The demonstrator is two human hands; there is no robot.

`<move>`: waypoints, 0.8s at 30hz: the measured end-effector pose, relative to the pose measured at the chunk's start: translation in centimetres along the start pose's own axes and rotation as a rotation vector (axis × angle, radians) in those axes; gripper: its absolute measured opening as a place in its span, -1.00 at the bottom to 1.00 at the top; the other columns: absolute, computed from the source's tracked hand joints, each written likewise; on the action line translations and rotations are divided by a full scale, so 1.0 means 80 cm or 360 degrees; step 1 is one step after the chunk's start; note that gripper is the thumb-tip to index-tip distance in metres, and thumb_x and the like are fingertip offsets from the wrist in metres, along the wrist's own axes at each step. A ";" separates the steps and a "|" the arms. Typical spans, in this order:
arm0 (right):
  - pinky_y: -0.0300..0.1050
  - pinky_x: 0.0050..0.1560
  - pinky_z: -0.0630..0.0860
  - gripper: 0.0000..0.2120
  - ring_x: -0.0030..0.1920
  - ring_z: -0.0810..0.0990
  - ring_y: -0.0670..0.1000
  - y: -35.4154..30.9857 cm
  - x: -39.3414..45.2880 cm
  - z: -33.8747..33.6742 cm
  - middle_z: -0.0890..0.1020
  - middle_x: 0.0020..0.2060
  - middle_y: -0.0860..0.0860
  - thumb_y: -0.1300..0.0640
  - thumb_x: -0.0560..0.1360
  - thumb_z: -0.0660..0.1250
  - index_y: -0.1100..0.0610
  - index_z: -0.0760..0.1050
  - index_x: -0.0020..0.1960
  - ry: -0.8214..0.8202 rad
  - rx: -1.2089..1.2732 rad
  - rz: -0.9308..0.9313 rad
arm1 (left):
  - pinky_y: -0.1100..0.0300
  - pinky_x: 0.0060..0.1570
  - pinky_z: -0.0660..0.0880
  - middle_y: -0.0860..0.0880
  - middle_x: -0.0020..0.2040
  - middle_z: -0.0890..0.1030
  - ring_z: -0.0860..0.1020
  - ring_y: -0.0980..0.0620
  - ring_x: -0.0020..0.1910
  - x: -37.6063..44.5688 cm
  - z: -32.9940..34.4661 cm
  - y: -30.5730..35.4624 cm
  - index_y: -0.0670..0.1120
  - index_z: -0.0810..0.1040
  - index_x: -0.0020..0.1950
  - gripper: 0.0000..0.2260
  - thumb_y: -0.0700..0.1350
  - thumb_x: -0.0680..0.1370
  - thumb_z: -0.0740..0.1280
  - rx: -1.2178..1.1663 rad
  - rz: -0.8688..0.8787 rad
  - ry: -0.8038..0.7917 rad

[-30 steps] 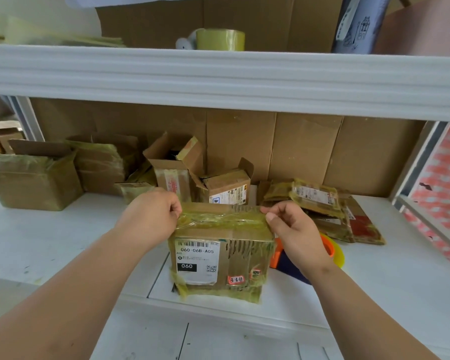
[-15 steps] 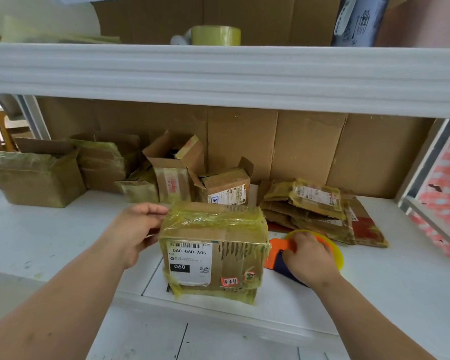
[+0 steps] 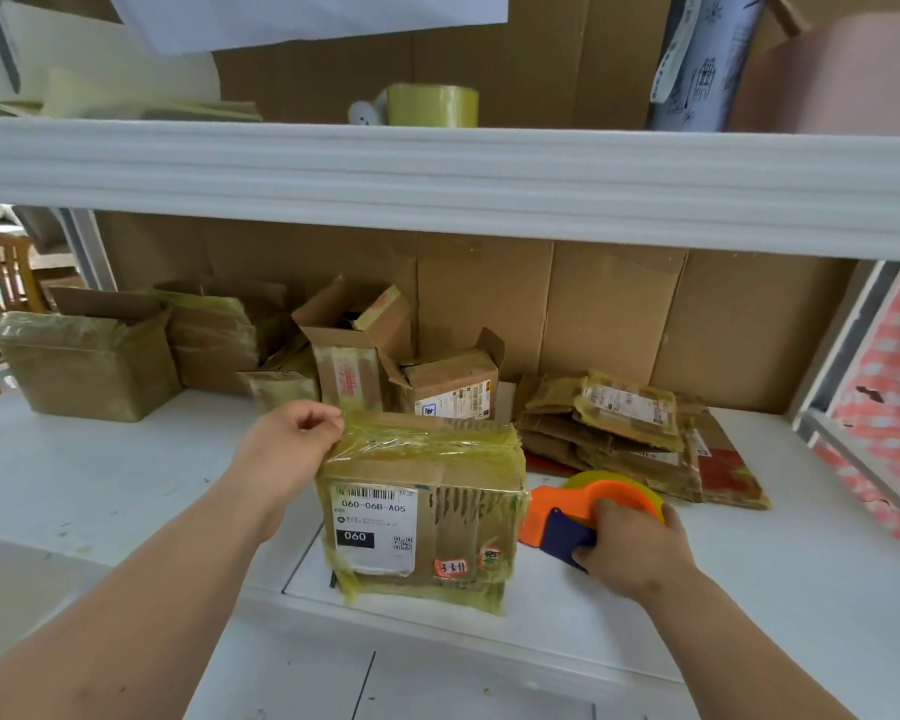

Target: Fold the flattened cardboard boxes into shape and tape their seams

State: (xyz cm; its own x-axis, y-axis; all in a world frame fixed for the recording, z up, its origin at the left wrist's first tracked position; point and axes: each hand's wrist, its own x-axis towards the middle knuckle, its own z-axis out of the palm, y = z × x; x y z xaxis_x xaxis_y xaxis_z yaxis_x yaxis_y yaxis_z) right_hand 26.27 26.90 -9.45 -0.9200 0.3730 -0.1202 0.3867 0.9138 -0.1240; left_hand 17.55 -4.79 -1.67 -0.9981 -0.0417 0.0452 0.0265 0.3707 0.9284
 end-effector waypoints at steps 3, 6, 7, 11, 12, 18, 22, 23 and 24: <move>0.14 0.48 0.14 -0.82 0.03 0.56 0.00 0.011 -0.004 0.000 0.56 -0.15 -0.12 -0.12 0.52 0.26 -0.07 0.34 0.02 0.0175 0.0165 0.0001 | 0.08 0.12 0.42 0.10 0.04 0.59 0.52 0.02 0.06 -0.006 -0.001 0.002 0.10 0.58 0.02 -0.90 -0.05 0.64 0.27 0.0004 0.0039 0.0078; 0.13 0.33 0.38 -0.81 -0.10 0.57 0.01 0.019 -0.011 -0.011 0.55 -0.22 -0.12 -0.09 0.53 0.32 -0.04 0.35 -0.02 0.0365 0.0548 0.0020 | 0.14 0.09 0.35 0.08 0.06 0.55 0.48 0.04 0.08 -0.014 -0.002 0.012 0.06 0.58 0.15 -0.85 -0.08 0.65 0.25 0.0001 0.0137 0.0190; 0.12 0.20 0.47 -0.80 -0.13 0.58 0.03 0.018 -0.016 -0.018 0.57 -0.23 -0.09 -0.07 0.53 0.35 -0.02 0.36 -0.03 0.0421 0.0711 0.0025 | 0.15 0.07 0.35 0.09 0.06 0.56 0.49 0.05 0.07 -0.016 -0.002 0.017 0.07 0.58 0.14 -0.85 -0.08 0.65 0.25 0.0013 0.0199 0.0224; -0.01 -0.27 0.52 -0.83 -0.15 0.59 0.12 0.005 -0.050 -0.050 0.60 -0.17 0.06 0.12 0.51 0.43 0.11 0.45 0.00 0.0618 0.1496 -0.0024 | 0.29 -0.17 0.36 0.24 -0.05 0.54 0.49 0.25 -0.07 -0.026 0.000 0.047 0.09 0.59 0.14 -0.85 -0.08 0.64 0.27 0.0046 0.0406 0.0136; -0.06 -0.30 0.49 -0.81 -0.14 0.60 0.13 0.000 -0.059 -0.059 0.60 -0.16 0.09 0.13 0.48 0.45 0.13 0.46 0.00 0.0664 0.1655 -0.0053 | 0.33 -0.18 0.35 0.26 -0.05 0.54 0.48 0.28 -0.07 -0.028 0.001 0.054 0.10 0.59 0.16 -0.85 -0.07 0.63 0.28 0.0071 0.0447 0.0077; -0.20 -0.38 0.47 -0.74 -0.31 0.58 0.00 -0.024 -0.101 -0.092 0.61 -0.34 -0.03 0.02 0.23 0.35 0.08 0.51 -0.12 0.0874 0.1706 -0.0277 | 0.36 -0.07 0.40 0.20 0.07 0.60 0.52 0.27 0.04 -0.048 0.006 0.098 0.18 0.58 0.20 -0.82 0.03 0.64 0.27 0.0058 0.0617 -0.0451; -0.24 -0.35 0.48 -0.76 -0.27 0.59 -0.07 -0.042 -0.124 -0.104 0.62 -0.28 -0.12 -0.06 0.26 0.38 0.02 0.50 -0.14 0.0956 0.1445 -0.0474 | 0.49 -0.14 0.35 0.29 0.10 0.56 0.47 0.42 0.02 -0.063 0.010 0.122 0.20 0.53 0.29 -0.77 0.06 0.65 0.24 0.0109 0.0772 -0.0762; -0.18 -0.33 0.49 -0.74 -0.27 0.58 -0.05 -0.045 -0.128 -0.105 0.62 -0.27 -0.11 -0.10 0.26 0.38 0.02 0.50 -0.14 0.0964 0.1399 -0.0501 | 0.52 -0.15 0.37 0.31 0.09 0.55 0.46 0.45 0.01 -0.065 0.011 0.125 0.19 0.52 0.31 -0.76 0.06 0.65 0.23 0.0092 0.0796 -0.0821; -0.13 -0.31 0.48 -0.72 -0.25 0.57 -0.03 -0.047 -0.130 -0.104 0.61 -0.26 -0.12 -0.15 0.26 0.37 0.01 0.49 -0.14 0.0968 0.1329 -0.0531 | 0.56 -0.16 0.38 0.32 0.09 0.54 0.45 0.48 0.01 -0.067 0.011 0.127 0.18 0.52 0.33 -0.74 0.06 0.65 0.23 0.0061 0.0807 -0.0878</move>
State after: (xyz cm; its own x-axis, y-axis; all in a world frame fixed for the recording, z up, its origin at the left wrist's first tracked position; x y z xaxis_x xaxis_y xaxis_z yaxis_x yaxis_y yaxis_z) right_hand 33.89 20.93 0.46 -0.7754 0.3532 0.5234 -0.1789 0.6720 -0.7186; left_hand 23.10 0.00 7.17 -0.7470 0.6105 0.2633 0.4989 0.2530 0.8289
